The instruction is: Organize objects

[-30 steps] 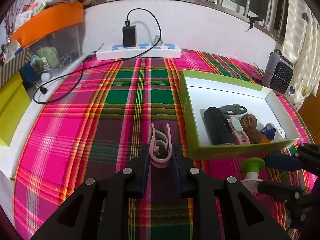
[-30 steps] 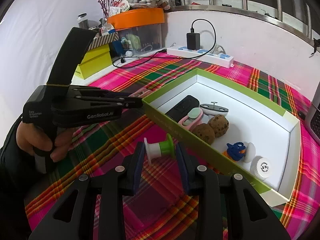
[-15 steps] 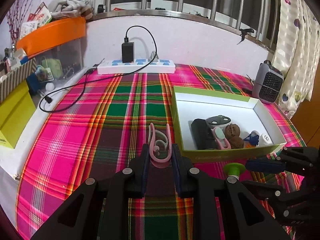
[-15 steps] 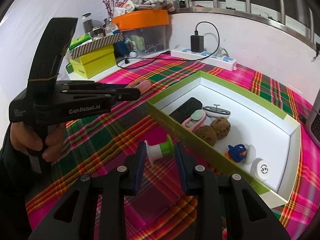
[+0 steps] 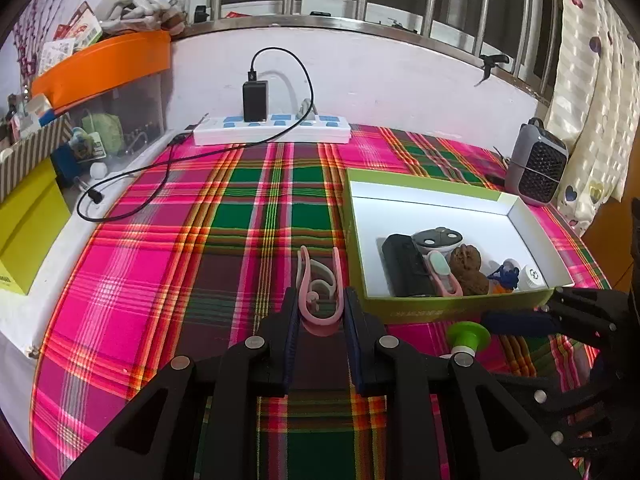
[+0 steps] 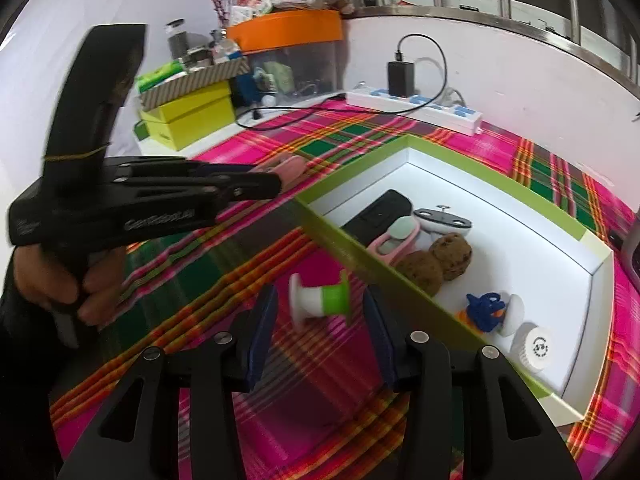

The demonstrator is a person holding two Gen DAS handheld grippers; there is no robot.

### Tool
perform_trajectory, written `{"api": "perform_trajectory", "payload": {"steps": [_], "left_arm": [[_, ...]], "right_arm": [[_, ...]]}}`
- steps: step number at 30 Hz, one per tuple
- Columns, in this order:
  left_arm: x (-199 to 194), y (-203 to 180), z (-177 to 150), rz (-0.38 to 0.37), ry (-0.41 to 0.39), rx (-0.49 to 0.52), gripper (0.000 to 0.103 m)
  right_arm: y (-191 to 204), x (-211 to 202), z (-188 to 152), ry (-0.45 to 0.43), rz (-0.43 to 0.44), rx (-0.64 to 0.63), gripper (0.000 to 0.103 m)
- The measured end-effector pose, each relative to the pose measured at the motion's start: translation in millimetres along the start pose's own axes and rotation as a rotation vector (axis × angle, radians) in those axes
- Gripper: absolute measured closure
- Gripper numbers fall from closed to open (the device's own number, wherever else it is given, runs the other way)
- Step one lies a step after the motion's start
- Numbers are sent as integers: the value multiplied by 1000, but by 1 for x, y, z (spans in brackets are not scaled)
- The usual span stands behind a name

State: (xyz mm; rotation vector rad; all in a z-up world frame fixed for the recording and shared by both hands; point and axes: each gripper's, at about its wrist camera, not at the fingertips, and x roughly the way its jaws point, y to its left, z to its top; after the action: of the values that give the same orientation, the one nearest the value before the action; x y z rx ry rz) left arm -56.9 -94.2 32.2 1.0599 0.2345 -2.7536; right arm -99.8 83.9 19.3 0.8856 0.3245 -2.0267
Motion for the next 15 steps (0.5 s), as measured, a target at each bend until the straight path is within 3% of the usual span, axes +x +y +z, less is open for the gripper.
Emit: {"api": "perform_trajectory", "payload": {"steps": [4,7,15], "left_arm": [[-2,-1,0,0,-7,3,83],[-4,-2,0,-1,-16,2,83],[-9,-3,1,-6,-36,6,83]], "right_arm": [[-1,7,3,17,-6,20,58],[2,7,2,14,-17,9,69],[4,3,0,-1,-24,0,69]]}}
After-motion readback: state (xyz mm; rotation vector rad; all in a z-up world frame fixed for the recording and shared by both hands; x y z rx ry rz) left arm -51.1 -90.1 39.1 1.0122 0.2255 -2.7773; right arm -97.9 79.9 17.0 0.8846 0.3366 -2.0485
